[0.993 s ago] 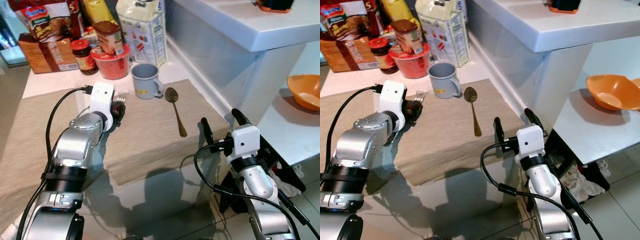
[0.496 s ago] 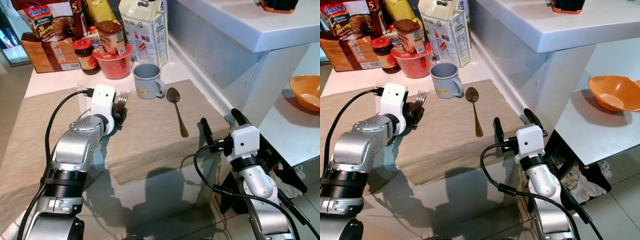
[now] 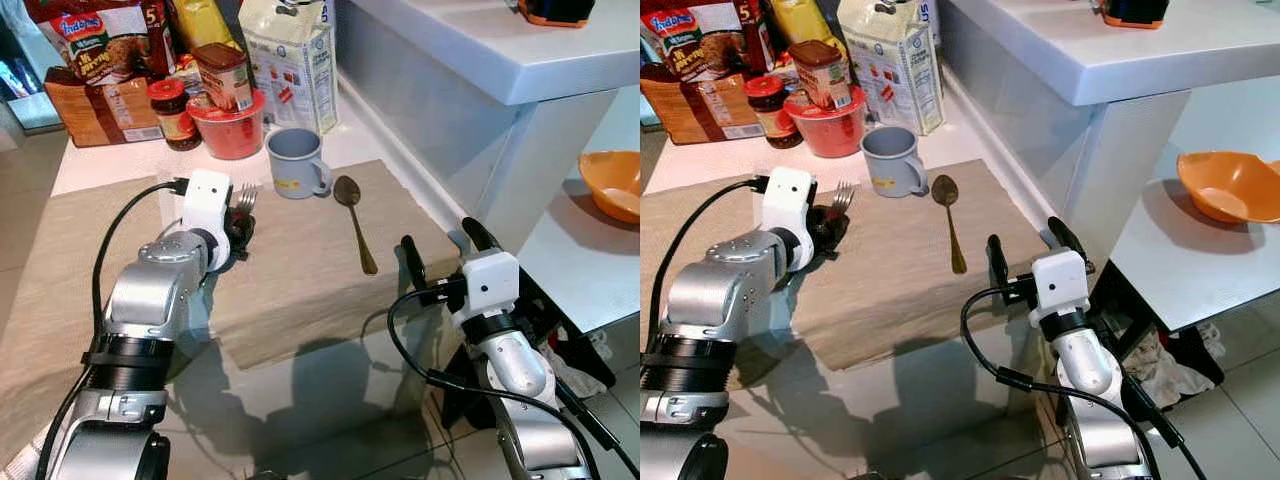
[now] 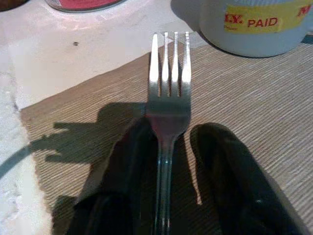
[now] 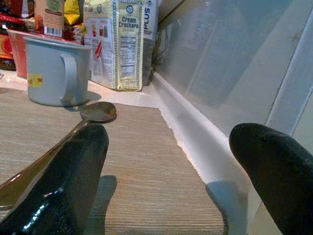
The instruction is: Setting the table
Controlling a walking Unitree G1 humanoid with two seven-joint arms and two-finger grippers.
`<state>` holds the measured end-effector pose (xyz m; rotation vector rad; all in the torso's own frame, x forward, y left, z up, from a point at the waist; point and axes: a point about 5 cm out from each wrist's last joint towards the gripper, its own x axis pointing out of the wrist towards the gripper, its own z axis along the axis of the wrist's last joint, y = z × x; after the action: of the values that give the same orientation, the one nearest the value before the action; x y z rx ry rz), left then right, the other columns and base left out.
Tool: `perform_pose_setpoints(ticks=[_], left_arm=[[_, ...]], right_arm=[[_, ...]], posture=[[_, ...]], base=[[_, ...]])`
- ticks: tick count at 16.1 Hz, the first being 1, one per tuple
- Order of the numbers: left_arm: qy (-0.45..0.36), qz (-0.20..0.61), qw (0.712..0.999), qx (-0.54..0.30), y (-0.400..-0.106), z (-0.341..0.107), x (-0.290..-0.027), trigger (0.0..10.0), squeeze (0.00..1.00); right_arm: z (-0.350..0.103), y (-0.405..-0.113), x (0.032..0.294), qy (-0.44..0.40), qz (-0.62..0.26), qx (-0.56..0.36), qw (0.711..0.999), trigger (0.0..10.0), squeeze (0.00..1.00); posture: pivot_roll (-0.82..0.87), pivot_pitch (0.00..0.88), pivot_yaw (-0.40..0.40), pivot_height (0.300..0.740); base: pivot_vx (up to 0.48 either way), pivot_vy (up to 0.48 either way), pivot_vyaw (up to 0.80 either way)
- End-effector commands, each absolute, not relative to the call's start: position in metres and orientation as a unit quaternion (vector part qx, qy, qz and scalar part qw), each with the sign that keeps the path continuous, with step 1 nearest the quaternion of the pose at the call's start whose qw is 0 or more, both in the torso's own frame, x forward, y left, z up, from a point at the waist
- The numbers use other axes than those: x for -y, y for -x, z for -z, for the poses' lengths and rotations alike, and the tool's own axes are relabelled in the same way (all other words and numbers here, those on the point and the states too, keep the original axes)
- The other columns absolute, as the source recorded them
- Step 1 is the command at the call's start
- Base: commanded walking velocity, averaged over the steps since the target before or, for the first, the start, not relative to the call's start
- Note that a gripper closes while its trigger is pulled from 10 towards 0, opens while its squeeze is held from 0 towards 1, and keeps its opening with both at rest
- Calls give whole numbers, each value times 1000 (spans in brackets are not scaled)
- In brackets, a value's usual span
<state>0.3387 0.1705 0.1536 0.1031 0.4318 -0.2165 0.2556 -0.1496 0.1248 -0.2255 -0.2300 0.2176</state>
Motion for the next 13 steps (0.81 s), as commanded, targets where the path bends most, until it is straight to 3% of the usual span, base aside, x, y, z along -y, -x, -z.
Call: perform_pose_setpoints(ticks=[1,9,13], left_arm=[[-38,128,950,-281,-331,-126,-165,0,0],[-59,121,960,-245,-332,-123,-166,0,0],[-28,111,972,-205,-330,-124,-164,0,0]], right_arm=[[-129,-257,148,115,-110,120,980,10000,0],[-131,-262,149,114,-106,123,980,10000,0],[-130,-262,149,114,-107,120,980,10000,0]], posture=[[-98,0,67,740],[-96,0,66,740],[-92,0,66,740]], base=[[0,0,0],[0,0,0],[0,0,0]])
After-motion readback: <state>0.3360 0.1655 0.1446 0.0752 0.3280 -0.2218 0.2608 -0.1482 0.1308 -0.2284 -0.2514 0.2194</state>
